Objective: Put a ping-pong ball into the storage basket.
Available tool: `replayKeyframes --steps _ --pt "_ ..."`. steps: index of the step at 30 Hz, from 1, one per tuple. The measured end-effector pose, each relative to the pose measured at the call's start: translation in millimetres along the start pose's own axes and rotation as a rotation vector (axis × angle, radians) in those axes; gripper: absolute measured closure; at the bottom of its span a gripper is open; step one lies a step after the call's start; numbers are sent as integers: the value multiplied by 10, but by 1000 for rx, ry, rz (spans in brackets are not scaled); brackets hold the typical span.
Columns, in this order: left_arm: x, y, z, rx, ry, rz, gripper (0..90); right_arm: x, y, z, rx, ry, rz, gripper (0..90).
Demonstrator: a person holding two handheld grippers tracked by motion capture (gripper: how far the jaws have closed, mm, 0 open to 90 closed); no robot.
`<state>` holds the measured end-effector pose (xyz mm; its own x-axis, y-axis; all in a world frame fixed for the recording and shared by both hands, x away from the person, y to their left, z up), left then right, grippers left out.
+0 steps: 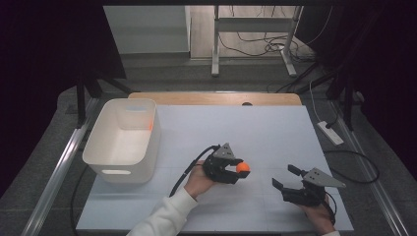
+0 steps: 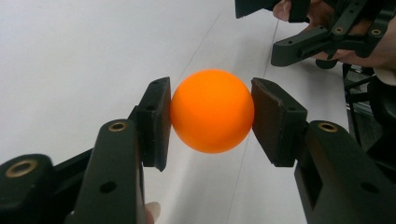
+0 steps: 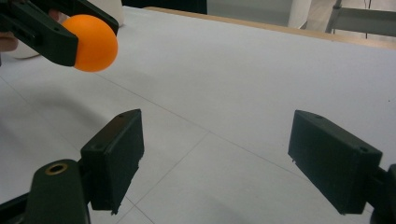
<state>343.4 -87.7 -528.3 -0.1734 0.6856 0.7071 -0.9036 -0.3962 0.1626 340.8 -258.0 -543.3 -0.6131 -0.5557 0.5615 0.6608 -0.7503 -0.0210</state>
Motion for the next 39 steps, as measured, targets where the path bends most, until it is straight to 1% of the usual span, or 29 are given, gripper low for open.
replayKeyframes --steps 4,7,9,18,27,35,39 --pt "42 -16 -4 -3 2 7 507 0 3 -2 2 -3 -3 186" --pt "66 -22 -1 4 9 7 507 0 3 0 1 -1 -2 187" --pt "105 -28 11 7 23 9 507 1 2 -1 0 -1 -2 187" --pt "185 -60 25 18 43 15 507 4 5 -1 0 -1 -4 187" --pt "270 -83 34 16 56 27 508 2 5 -2 1 -4 -5 186" --pt "348 -131 19 26 68 40 508 2 8 -4 1 -4 -6 186" --pt "410 -140 20 31 84 44 507 1 7 -4 1 -5 -7 187"
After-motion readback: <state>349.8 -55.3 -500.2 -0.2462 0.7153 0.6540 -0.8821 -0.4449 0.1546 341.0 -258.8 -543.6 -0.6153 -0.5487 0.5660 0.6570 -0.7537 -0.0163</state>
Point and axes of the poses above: each handheld gripper's, and its own axes: x roughly backward along the jaws, z roughly out of its top, y roughly to its right, the point moved 10 cm from there along -x, roughly forward along the jaws, and after that the axes turned 12 degrees about -y, right-handed, at the moved point
